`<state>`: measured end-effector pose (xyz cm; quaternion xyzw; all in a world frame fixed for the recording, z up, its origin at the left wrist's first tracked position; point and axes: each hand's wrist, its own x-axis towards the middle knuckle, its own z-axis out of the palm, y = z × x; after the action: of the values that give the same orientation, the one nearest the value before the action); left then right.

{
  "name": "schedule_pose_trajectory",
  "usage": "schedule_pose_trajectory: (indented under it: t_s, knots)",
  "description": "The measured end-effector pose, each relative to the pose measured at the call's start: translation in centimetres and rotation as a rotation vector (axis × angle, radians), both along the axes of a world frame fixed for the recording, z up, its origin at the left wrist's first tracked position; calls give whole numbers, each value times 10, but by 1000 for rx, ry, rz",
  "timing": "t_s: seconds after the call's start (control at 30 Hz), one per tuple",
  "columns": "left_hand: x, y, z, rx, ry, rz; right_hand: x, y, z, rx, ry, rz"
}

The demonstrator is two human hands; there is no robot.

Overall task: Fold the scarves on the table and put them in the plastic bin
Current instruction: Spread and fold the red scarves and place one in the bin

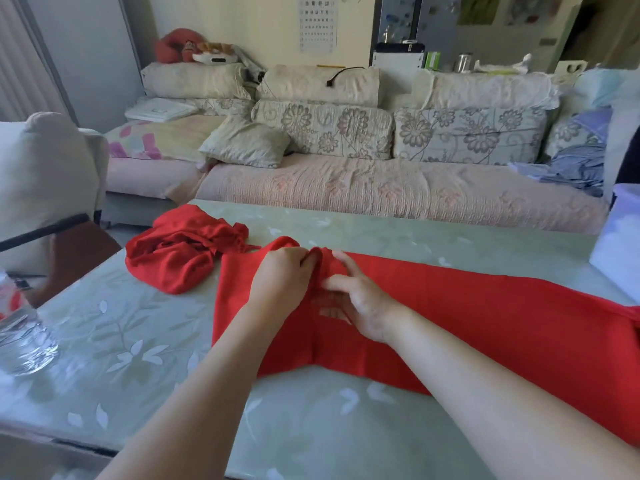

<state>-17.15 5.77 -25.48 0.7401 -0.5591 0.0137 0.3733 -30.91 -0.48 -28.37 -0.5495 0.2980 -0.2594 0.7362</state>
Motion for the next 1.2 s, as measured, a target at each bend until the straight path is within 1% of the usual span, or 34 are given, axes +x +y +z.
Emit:
schedule_pose_trajectory:
  t_s: [0.03, 0.1, 0.2, 0.27, 0.3, 0.33, 0.37, 0.4, 0.43, 0.47, 0.5, 0.57, 0.6, 0.63, 0.67, 0.7, 0.77, 0.83, 0.9, 0.93, 0.97, 1.03, 1.07, 1.13, 1.17, 1.2]
  knots:
    - [1, -2, 0, 10, 4, -2, -1, -2, -1, -156, 50, -10]
    - [2, -5, -2, 36, -33, -49, 0, -4, -5, -369, 126, -58]
    - [0, -7, -7, 85, -59, -157, -1, -16, -5, -479, 217, -304]
    - [-1, -7, -14, 196, -100, -161, -9, -27, 1, -603, 324, -443]
    - [-1, -7, -19, 270, -182, -125, -15, -32, 6, -605, 343, -498]
    - [0, -7, -23, 326, -282, -76, -20, -38, 9, -541, 324, -544]
    - [1, -8, -25, 366, -363, -22, -26, -43, 13, -444, 267, -583]
    - [1, -8, -25, 383, -403, 30, -33, -47, 18, -364, 200, -621]
    - [2, -10, -24, 387, -405, 69, -43, -50, 21, -361, 159, -664]
    - [1, -12, -21, 363, -389, 96, -55, -54, 26, -457, 180, -697]
    - [-2, -15, -18, 307, -361, 106, -71, -55, 30, -610, 253, -696]
    - [-13, -21, -9, 102, -308, 80, -105, -55, 36, -942, 393, -665]
    - [-20, -24, -3, -7, -282, 32, -123, -57, 37, -1086, 432, -655]
    - [-28, -27, 1, -77, -277, -26, -140, -58, 37, -1208, 464, -653]
    - [-37, -31, 3, -87, -294, -90, -157, -60, 34, -1306, 505, -639]
    - [-45, -34, 2, -40, -314, -160, -174, -60, 31, -1381, 562, -605]
    - [-60, -36, -6, 148, -278, -316, -203, -60, 20, -1436, 710, -476]
    - [-73, -36, -22, 337, -205, -424, -226, -55, 8, -1363, 918, -284]
    - [-85, -34, -36, 439, -244, -462, -242, -49, -5, -1261, 1075, -109]
    - [-90, -32, -42, 489, -265, -469, -248, -46, -10, -1238, 1116, -56]
    - [-95, -31, -45, 536, -274, -478, -253, -44, -14, -1230, 1124, -39]
    - [-103, -29, -50, 586, -294, -504, -258, -42, -16, -1267, 1070, -100]
    - [-107, -28, -50, 572, -314, -510, -260, -42, -15, -1336, 1020, -166]
    - [-115, -28, -44, 470, -352, -491, -266, -46, -7, -1527, 895, -332]
    - [-118, -28, -39, 411, -358, -474, -270, -46, -1, -1602, 866, -383]
    - [-119, -28, -36, 396, -356, -462, -274, -42, 6, -1659, 869, -375]
